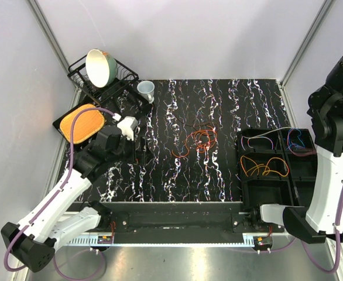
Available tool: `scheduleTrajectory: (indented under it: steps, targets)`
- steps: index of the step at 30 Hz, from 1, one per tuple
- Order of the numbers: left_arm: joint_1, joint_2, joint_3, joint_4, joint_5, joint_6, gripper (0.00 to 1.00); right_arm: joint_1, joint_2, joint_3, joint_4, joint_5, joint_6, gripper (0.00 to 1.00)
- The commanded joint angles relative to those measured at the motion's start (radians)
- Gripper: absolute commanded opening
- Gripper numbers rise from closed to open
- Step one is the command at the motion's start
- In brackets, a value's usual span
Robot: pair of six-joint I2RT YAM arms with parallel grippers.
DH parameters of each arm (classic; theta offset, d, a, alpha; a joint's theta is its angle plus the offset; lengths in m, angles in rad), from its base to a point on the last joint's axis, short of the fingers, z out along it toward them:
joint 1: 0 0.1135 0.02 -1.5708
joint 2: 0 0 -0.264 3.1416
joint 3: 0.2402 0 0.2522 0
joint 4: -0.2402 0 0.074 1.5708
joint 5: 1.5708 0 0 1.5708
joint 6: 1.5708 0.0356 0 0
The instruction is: Untangle the cables
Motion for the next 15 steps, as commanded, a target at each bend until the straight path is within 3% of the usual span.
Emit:
scheduleTrajectory:
  steps: [1, 15]
  targets:
    - [-0.026, 0.012, -0.007, 0.027, -0.052, 0.013, 0.99, -0.044, -0.010, -0.031, 0.101, 0.063, -0.089, 0.00]
    - [-0.055, 0.032, -0.004, 0.016, -0.088, 0.012, 0.99, -0.363, -0.002, -0.134, 0.080, -0.085, -0.026, 0.00]
